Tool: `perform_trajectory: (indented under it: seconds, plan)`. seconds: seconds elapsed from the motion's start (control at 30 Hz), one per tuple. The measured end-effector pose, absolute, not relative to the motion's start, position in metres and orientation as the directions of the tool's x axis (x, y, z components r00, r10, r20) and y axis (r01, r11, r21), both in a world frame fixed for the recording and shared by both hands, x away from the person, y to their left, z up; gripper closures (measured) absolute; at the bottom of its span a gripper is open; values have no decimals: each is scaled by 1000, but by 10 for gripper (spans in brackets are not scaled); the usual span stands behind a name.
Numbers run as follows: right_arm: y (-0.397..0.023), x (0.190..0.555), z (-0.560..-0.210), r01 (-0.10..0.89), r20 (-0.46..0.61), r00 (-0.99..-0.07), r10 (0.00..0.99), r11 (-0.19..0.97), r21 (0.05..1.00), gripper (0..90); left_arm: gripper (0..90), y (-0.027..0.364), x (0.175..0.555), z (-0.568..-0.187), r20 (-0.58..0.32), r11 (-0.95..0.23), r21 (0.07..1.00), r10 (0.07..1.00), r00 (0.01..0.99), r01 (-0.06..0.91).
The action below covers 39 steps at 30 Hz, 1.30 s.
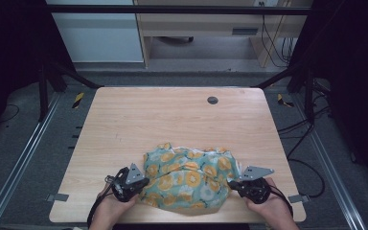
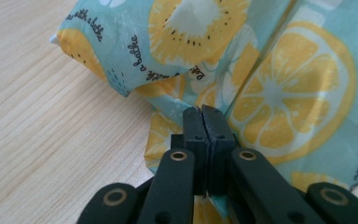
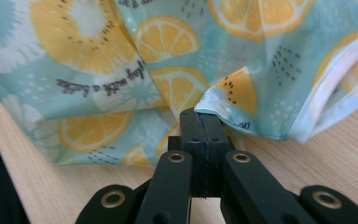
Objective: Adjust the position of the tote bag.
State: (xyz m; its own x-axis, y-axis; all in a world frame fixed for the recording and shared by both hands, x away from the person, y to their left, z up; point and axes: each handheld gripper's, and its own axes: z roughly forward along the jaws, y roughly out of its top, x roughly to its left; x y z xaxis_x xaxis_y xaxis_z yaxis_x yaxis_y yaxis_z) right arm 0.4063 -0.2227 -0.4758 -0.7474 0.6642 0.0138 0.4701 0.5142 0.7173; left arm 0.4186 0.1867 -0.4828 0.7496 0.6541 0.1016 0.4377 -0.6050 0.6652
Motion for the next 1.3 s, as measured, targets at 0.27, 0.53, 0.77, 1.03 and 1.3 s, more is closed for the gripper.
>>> perform_trajectory:
  seconds: [0.27, 0.53, 0.77, 1.03, 1.3]
  plan:
    - [-229, 414, -480, 502, 20, -723, 691, 505, 703, 900, 895, 186, 419, -486, 93, -602, 660, 660, 745, 451]
    - [-236, 410, -474, 502, 35, -708, 705, 468, 728, 900, 775, 193, 416, -481, 69, -549, 695, 694, 717, 464]
    - [-251, 405, -468, 516, 74, -687, 723, 413, 750, 869, 560, 206, 408, -462, 71, -504, 735, 723, 687, 453]
    - [-261, 400, -459, 519, 70, -672, 737, 402, 754, 793, 504, 213, 410, -426, 90, -491, 763, 724, 684, 420]
    - [-270, 406, -440, 520, 77, -625, 777, 340, 784, 600, 396, 210, 453, -410, 92, -476, 754, 760, 644, 453]
